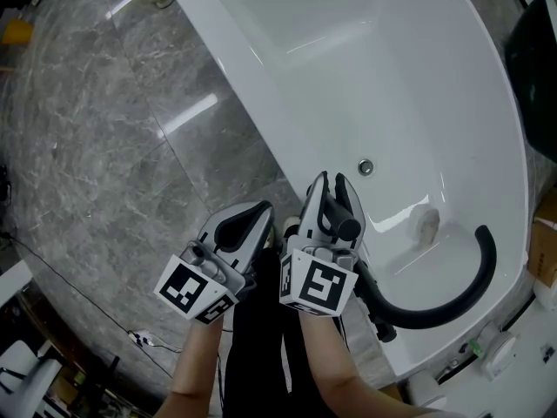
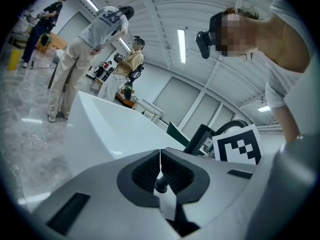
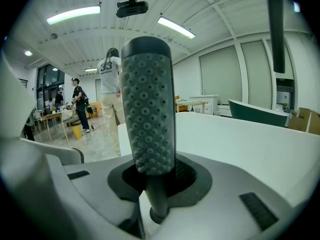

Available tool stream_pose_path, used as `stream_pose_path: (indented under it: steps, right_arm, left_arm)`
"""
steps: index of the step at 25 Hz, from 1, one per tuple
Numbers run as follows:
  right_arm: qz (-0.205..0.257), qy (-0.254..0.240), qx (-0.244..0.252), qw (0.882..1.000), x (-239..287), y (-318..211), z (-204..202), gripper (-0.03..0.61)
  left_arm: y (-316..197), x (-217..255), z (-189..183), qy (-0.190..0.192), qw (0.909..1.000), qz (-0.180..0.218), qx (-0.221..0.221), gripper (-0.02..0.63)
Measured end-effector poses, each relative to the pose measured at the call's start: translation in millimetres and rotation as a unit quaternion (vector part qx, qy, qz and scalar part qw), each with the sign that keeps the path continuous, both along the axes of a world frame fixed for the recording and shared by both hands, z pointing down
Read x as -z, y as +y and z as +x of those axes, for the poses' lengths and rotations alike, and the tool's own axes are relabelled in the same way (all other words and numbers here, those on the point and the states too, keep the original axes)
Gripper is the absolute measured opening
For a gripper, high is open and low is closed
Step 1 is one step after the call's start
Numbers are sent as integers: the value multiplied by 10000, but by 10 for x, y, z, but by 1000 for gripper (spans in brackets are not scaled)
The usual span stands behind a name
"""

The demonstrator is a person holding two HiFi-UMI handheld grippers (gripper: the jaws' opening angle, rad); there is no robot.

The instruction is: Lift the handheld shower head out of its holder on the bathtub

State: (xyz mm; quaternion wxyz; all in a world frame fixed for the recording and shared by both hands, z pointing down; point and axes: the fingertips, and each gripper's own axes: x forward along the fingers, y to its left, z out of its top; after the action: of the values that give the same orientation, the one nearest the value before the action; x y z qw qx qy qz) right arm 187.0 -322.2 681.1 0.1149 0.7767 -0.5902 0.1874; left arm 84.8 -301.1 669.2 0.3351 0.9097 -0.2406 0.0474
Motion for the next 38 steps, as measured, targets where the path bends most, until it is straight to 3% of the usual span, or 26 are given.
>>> stream_pose_path:
  steps: [13, 38]
  right_arm:
    - [133, 120, 46, 9998, 223, -33, 13, 92]
    - [502, 170, 452, 9976, 1281, -7, -41, 92]
  left_arm:
    - [-6, 171, -20, 22, 10000, 89, 38, 12]
    - [134, 1102, 115, 27, 9993, 341, -165, 12]
